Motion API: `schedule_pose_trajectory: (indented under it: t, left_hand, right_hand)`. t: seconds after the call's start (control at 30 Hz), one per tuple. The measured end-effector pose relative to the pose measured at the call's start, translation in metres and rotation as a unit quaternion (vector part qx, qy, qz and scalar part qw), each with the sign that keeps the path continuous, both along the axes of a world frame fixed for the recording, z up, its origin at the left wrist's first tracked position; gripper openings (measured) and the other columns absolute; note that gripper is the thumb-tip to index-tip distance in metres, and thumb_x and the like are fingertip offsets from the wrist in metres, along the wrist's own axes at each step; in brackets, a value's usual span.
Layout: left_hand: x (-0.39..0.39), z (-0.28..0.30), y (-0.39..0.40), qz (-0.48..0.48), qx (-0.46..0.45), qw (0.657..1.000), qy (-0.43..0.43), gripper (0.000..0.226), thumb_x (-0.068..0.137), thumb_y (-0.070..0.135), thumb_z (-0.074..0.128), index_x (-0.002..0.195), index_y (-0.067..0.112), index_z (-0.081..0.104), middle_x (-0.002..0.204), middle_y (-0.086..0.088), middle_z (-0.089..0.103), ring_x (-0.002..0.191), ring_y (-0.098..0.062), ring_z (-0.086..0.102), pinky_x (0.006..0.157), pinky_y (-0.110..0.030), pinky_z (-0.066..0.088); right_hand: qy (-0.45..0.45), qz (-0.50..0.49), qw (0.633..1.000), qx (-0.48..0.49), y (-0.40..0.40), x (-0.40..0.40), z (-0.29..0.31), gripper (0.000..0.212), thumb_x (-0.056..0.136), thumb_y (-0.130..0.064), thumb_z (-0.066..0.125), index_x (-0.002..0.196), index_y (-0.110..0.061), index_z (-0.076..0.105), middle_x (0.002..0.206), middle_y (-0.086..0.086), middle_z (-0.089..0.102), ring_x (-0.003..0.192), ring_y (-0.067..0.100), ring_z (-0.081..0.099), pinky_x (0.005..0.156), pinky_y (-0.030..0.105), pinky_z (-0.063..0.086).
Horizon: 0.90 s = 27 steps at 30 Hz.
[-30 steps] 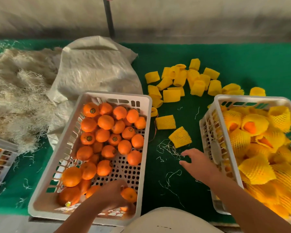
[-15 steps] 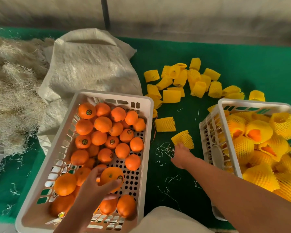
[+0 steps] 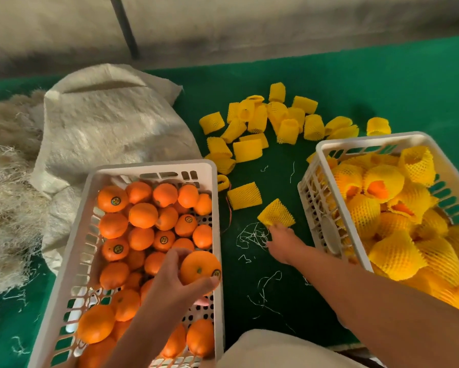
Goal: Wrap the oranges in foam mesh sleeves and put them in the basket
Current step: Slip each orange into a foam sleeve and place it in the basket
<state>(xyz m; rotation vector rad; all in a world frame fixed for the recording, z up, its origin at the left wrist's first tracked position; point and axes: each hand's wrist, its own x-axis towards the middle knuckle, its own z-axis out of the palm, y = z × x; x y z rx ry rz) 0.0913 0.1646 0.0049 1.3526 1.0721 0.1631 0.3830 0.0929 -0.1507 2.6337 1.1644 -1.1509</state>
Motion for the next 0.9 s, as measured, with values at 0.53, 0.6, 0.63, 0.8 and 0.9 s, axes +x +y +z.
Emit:
schedule_pose_trajectory:
  t: [0.53,0.6,0.63,0.8,0.9]
  left_hand:
    - [0.096,-0.016,-0.057,-0.433,0.27,0.839,0.191,0.106,0.071,0.057,0.077,0.155,0.043,0.014,0.139,0.01,0.039,0.105,-0.009,0.044,0.075,-0.023,0.041]
    - [0.102,-0.021,-0.061,-0.441,0.278,0.819,0.24,0.1,0.07,0.058,0.079,0.15,0.034,0.024,0.124,0.006,0.041,0.098,-0.011,0.047,0.069,-0.023,0.04]
    - [0.103,-0.023,-0.064,-0.438,0.28,0.816,0.254,0.098,0.068,0.057,0.08,0.146,0.033,0.026,0.116,0.007,0.038,0.097,-0.012,0.048,0.069,-0.025,0.042]
    - [0.101,-0.027,-0.075,-0.403,0.288,0.833,0.247,0.103,0.061,0.059,0.077,0.143,0.038,0.019,0.109,0.011,0.037,0.093,-0.01,0.051,0.069,-0.021,0.04]
    - [0.101,-0.025,-0.078,-0.408,0.292,0.824,0.261,0.094,0.063,0.062,0.074,0.14,0.035,0.026,0.111,0.008,0.04,0.091,-0.009,0.05,0.068,-0.021,0.039]
  right_hand:
    - [-0.045,0.08,0.942,0.324,-0.087,-0.042,0.095,0.026,0.099,-0.004,0.062,0.118,-0.016,0.074,0.134,-0.002,0.054,0.114,0.01,0.057,0.095,0.019,0.05]
    - [-0.037,0.113,0.947,0.299,-0.093,-0.045,0.094,0.037,0.097,-0.003,0.063,0.131,-0.017,0.069,0.15,-0.001,0.047,0.134,0.015,0.047,0.111,0.028,0.044]
    - [-0.03,0.119,0.95,0.288,-0.096,-0.046,0.094,0.044,0.096,-0.003,0.064,0.136,-0.018,0.066,0.154,-0.002,0.044,0.14,0.016,0.041,0.117,0.03,0.039]
    - [-0.022,0.183,0.927,0.328,-0.102,-0.058,0.097,0.017,0.103,-0.022,0.059,0.115,-0.02,0.072,0.127,-0.002,0.063,0.12,0.012,0.049,0.109,0.038,0.043]
    - [-0.021,0.175,0.932,0.317,-0.1,-0.059,0.095,0.019,0.103,-0.025,0.06,0.117,-0.018,0.071,0.129,-0.002,0.062,0.122,0.012,0.049,0.112,0.034,0.041]
